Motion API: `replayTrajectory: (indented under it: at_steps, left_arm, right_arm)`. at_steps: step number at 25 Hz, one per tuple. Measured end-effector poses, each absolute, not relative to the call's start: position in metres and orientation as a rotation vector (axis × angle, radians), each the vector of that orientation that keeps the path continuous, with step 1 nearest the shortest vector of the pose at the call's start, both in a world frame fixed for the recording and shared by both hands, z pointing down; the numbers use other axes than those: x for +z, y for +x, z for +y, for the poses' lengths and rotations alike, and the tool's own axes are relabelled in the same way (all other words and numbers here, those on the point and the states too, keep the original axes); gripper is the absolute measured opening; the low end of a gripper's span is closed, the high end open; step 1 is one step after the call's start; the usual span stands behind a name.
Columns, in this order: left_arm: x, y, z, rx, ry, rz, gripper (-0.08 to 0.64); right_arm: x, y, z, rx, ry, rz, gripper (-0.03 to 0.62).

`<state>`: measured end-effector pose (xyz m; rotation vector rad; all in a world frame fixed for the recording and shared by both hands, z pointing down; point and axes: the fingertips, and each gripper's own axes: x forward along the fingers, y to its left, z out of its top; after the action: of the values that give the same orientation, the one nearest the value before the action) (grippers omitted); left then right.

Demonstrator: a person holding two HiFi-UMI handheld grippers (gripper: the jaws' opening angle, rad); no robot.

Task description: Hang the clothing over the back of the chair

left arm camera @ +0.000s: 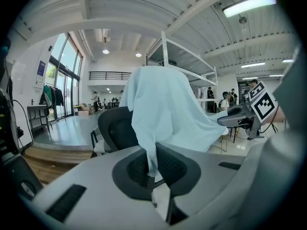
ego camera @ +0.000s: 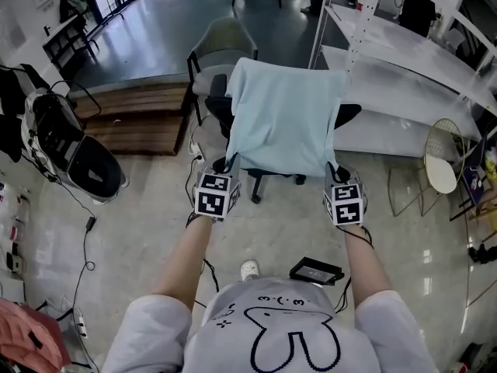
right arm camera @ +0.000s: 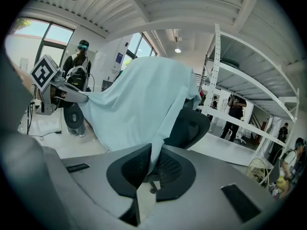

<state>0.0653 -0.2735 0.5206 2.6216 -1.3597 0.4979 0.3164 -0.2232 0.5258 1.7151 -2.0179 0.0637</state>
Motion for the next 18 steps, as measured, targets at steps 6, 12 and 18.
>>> replayTrajectory:
  at_steps: [6, 12, 18]
  left_arm:
    - [0.533, 0.083, -0.318, 0.506, 2.601, -1.318, 0.031]
    - [0.536, 0.087, -0.335, 0.528, 2.591, -1.308, 0.081]
    - [0.532, 0.097, -0.351, 0.522, 2.583, -1.309, 0.163]
  right_arm:
    - [0.539, 0.333, -0.264, 0.113, 1.718, -1.982, 0.017]
    - [0.542, 0.333, -0.281, 0.138, 1.741, -1.972, 0.029]
    - [0.543, 0.341, -0.297, 0.16, 1.733, -1.99, 0.08]
